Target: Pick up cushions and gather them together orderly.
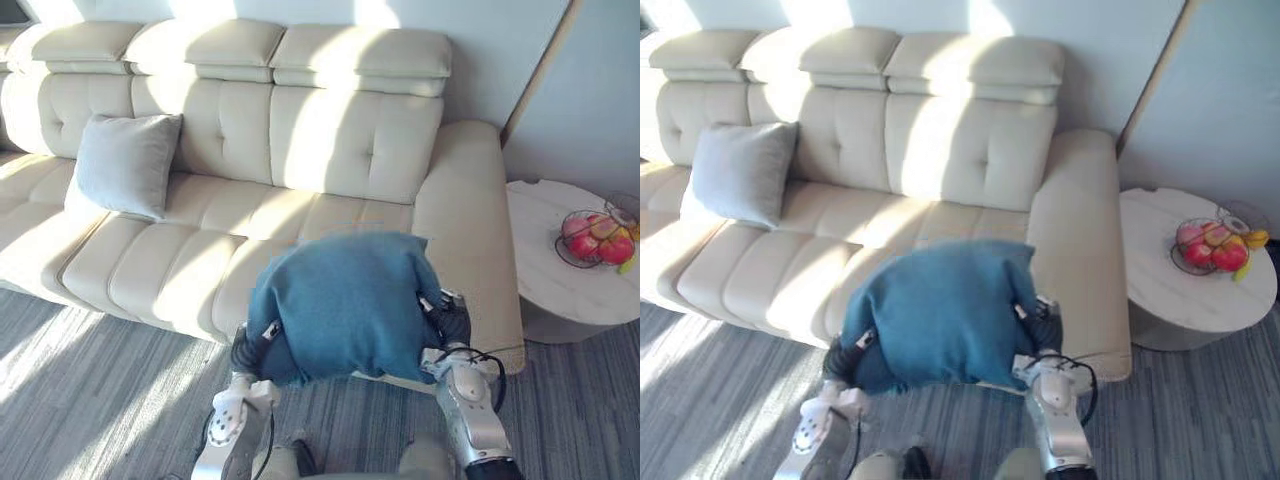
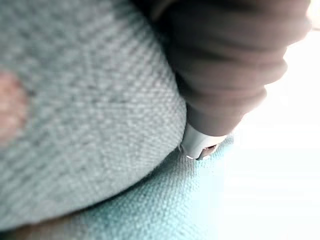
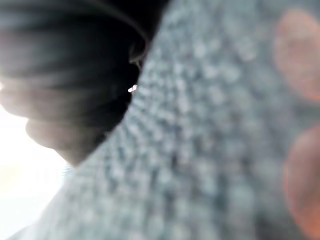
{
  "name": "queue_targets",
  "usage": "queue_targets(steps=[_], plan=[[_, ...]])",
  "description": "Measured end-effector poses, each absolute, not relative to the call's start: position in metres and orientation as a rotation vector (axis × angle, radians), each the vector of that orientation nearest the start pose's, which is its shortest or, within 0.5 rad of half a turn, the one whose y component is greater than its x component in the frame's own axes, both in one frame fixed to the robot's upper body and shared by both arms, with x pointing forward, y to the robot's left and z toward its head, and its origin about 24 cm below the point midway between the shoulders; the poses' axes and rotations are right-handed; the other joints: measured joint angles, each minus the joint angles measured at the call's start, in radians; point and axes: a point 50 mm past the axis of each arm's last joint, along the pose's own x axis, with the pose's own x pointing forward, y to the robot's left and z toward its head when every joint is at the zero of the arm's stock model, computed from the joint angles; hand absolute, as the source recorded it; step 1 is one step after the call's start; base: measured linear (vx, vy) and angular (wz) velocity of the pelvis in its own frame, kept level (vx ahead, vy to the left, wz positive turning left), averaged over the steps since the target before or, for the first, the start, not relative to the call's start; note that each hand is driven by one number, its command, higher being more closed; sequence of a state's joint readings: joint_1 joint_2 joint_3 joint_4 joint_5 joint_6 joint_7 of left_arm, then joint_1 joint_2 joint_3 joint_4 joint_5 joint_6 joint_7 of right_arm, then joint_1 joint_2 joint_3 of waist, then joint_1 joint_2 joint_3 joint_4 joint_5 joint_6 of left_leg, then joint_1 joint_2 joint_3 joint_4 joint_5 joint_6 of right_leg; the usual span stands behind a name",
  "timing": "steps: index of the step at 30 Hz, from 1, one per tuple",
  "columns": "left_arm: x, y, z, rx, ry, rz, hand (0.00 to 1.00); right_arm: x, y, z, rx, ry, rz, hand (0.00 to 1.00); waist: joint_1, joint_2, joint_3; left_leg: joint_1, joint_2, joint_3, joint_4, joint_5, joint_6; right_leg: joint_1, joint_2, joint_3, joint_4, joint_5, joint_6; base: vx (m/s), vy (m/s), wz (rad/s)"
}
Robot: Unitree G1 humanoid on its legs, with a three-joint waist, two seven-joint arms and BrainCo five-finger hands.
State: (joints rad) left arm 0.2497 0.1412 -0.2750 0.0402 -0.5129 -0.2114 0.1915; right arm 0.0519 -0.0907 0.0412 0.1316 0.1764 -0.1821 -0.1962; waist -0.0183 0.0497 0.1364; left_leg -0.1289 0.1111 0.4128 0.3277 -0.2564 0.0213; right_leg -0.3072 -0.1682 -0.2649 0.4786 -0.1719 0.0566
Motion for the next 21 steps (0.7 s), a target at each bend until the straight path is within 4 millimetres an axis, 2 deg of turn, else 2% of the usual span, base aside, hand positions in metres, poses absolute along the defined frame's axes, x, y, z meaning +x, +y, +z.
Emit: queue_targets(steps=[1,2,3,4,5,6,7,8,9,10,11,12,13,15,17,18,19,20,21], plan=[[0.191,0.141,-0.011,-0.392,0.181,0.094,1.0,0.239,-0.174,0.016,0.082,0.01,-0.196,1.0,-0.001,-0.001,0.001,0.007,-0.006,0.0,-0.009,0.003,-0.005,-0.008,0.015,-0.007,-0.018,0.003,-0.007,0.22,0.065,0.36],[0.192,0.14,-0.01,-0.391,0.18,0.087,1.0,0.239,-0.176,0.017,0.072,0.007,-0.195,1.0,-0.008,0.003,0.003,0.028,-0.021,-0.019,-0.031,0.004,-0.011,-0.021,0.067,-0.012,-0.1,0.032,-0.039,0.25,-0.037,0.69],[0.195,0.138,-0.008,-0.389,0.17,0.074,1.0,0.239,-0.179,0.018,0.055,0.005,-0.194,1.0,-0.031,0.004,0.004,0.038,-0.034,-0.06,-0.037,0.012,-0.028,-0.027,0.1,0.016,-0.187,0.103,-0.063,0.25,-0.037,0.85],[0.196,0.137,-0.008,-0.389,0.167,0.068,1.0,0.239,-0.181,0.018,0.049,0.004,-0.195,1.0,-0.038,0.003,0.004,0.04,-0.039,-0.078,-0.038,0.008,-0.033,-0.022,0.108,0.034,-0.203,0.141,-0.083,0.25,-0.089,0.91],[0.197,0.131,-0.007,-0.395,0.169,0.046,1.0,0.24,-0.186,0.02,0.03,-0.003,-0.201,1.0,-0.04,0.021,-0.005,0.044,-0.035,-0.129,-0.048,0.008,-0.043,-0.005,0.13,0.064,-0.204,0.148,-0.119,0.32,-0.043,0.59],[0.201,0.129,-0.005,-0.395,0.157,0.029,1.0,0.24,-0.189,0.025,0.025,-0.026,-0.207,1.0,-0.035,0.027,-0.008,0.041,-0.024,-0.167,-0.052,0.021,-0.065,-0.002,0.137,0.074,-0.196,0.133,-0.121,0.32,-0.043,0.5],[0.202,0.128,-0.004,-0.396,0.153,0.023,1.0,0.239,-0.191,0.027,0.024,-0.034,-0.213,1.0,-0.036,0.028,-0.008,0.039,-0.022,-0.177,-0.043,0.025,-0.071,0.008,0.136,0.061,-0.2,0.125,-0.124,0.44,-0.083,0.53],[0.204,0.125,-0.003,-0.401,0.149,0.007,1.0,0.237,-0.195,0.031,0.025,-0.049,-0.229,1.0,-0.039,0.028,-0.006,0.03,-0.003,-0.193,0.027,0.027,-0.075,0.063,0.143,0.031,-0.236,0.111,-0.128,0.35,-0.126,0.53],[0.203,0.122,-0.004,-0.407,0.157,-0.001,1.0,0.231,-0.196,0.037,0.026,-0.072,-0.236,1.0,-0.03,0.028,-0.005,0.0,0.036,-0.185,0.192,0.032,-0.071,0.143,0.159,0.018,-0.28,0.108,-0.13,0.41,-0.132,0.44],[0.202,0.122,-0.004,-0.409,0.159,-0.002,1.0,0.229,-0.195,0.04,0.028,-0.086,-0.236,1.0,-0.026,0.028,-0.005,-0.014,0.05,-0.18,0.26,0.042,-0.066,0.167,0.161,0.017,-0.29,0.104,-0.134,0.26,-0.048,0.13],[0.199,0.122,-0.005,-0.413,0.165,-0.001,1.0,0.223,-0.194,0.049,0.037,-0.123,-0.235,1.0,-0.012,0.025,-0.003,-0.05,0.088,-0.158,0.399,0.051,-0.056,0.218,0.167,0.025,-0.304,0.092,-0.144,0.29,0.003,-0.28],[0.193,0.121,-0.004,-0.426,0.164,-0.005,1.0,0.216,-0.19,0.066,0.057,-0.205,-0.23,1.0,0.009,0.022,-0.008,-0.097,0.141,-0.132,0.521,0.043,-0.057,0.261,0.168,0.045,-0.314,0.072,-0.152,0.27,0.011,-0.4],[0.192,0.121,-0.002,-0.432,0.158,-0.008,1.0,0.216,-0.189,0.072,0.062,-0.234,-0.228,1.0,0.015,0.023,-0.008,-0.112,0.155,-0.128,0.528,0.041,-0.055,0.267,0.167,0.052,-0.316,0.071,-0.154,0.29,0.032,-0.52],[0.194,0.116,0.005,-0.458,0.127,-0.013,1.0,0.216,-0.187,0.083,0.081,-0.301,-0.227,1.0,0.023,0.019,-0.011,-0.155,0.176,-0.123,0.438,0.035,-0.056,0.28,0.152,0.068,-0.346,0.068,-0.148,0.19,0.095,-0.43],[0.196,0.113,0.007,-0.473,0.119,-0.015,1.0,0.215,-0.19,0.082,0.08,-0.297,-0.247,1.0,0.019,0.016,-0.011,-0.146,0.158,-0.14,0.27,0.036,-0.057,0.293,0.133,0.076,-0.348,0.065,-0.142,0.15,0.167,-0.22],[0.197,0.111,0.007,-0.473,0.118,-0.022,1.0,0.215,-0.194,0.077,0.074,-0.277,-0.267,1.0,0.015,0.01,-0.017,-0.122,0.113,-0.21,0.117,0.059,-0.068,0.305,0.116,0.082,-0.345,0.056,-0.121,0.13,0.19,-0.04],[0.197,0.11,0.008,-0.472,0.118,-0.028,1.0,0.215,-0.197,0.075,0.071,-0.269,-0.277,1.0,0.015,0.011,-0.018,-0.107,0.095,-0.241,0.059,0.083,-0.072,0.311,0.112,0.089,-0.345,0.053,-0.113,0.16,0.28,-0.2],[0.196,0.108,0.007,-0.465,0.121,-0.039,1.0,0.216,-0.2,0.069,0.062,-0.243,-0.291,1.0,0.019,0.028,-0.037,-0.075,0.068,-0.321,-0.067,0.19,-0.079,0.311,0.117,0.117,-0.346,0.045,-0.076,0.17,0.317,-0.46],[0.195,0.109,0.005,-0.449,0.131,-0.042,1.0,0.217,-0.201,0.059,0.064,-0.201,-0.301,1.0,0.02,0.04,-0.052,-0.054,0.063,-0.375,-0.109,0.216,-0.149,0.312,0.126,0.15,-0.351,0.036,-0.039,0.16,0.291,-0.39]])
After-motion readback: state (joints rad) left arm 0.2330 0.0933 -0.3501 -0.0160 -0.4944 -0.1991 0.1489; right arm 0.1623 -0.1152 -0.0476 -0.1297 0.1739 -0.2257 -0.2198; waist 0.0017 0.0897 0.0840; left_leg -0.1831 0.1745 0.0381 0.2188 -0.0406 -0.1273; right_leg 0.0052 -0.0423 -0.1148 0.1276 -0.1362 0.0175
